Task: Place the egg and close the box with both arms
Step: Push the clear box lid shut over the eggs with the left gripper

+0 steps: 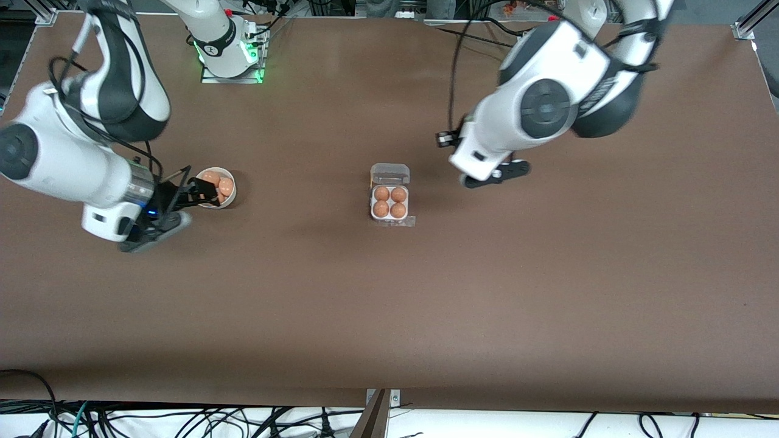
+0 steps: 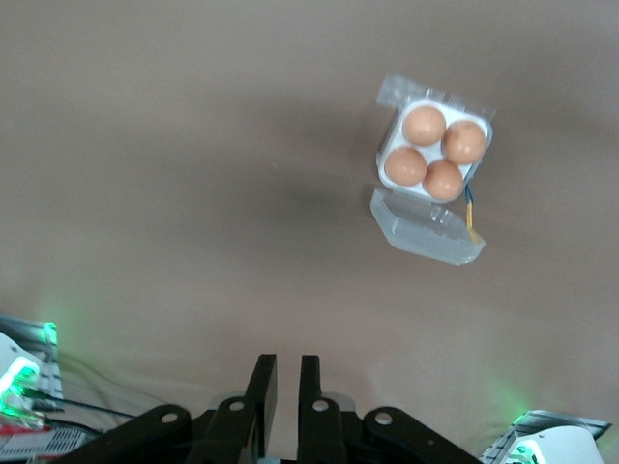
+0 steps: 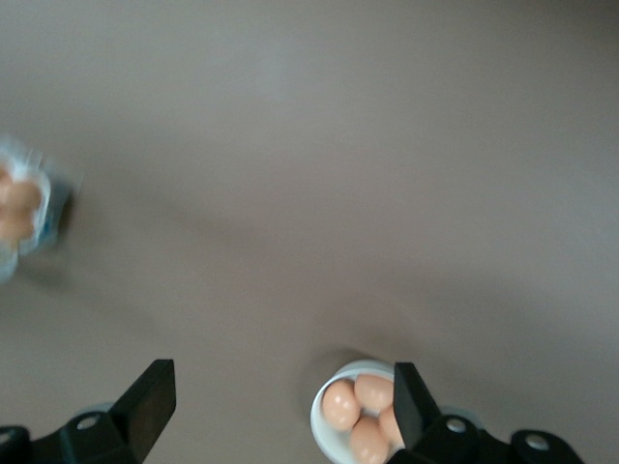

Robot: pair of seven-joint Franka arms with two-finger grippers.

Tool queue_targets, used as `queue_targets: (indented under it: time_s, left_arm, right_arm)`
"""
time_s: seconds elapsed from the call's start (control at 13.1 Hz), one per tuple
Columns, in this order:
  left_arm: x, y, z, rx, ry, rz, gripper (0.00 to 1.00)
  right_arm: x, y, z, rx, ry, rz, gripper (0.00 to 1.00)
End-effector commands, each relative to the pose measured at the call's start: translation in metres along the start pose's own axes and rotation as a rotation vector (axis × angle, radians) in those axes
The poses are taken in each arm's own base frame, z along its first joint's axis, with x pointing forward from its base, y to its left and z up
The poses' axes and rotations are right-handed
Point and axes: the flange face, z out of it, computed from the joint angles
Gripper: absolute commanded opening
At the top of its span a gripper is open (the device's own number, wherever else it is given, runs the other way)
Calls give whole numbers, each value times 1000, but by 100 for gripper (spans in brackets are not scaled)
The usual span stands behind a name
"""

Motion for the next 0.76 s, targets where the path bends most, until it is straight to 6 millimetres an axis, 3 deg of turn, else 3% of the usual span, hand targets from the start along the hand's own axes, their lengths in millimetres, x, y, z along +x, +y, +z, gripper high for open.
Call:
queue_targets:
  time_s: [0.0,0.15,0.23,0.46,0.69]
  left_arm:
    - [9,32,16,1,-39,-14,19]
    - [17,58,52,30,-78,-19,21]
    - [20,68,72,50,-94,-13,22]
    - [18,84,97,47,-104,-2,22]
    - [13,98,132,77,-126,-6,22]
  right_arm:
    - [-24,9,-34,-37,14,395,100]
    - [-44,39,-83,-103,105,623,100]
    - [-50,46,-100,-127,118,599,100]
    - [-80,44,-135,-178,75,454,100]
    - [-97,54,-158,-170,48,487,100]
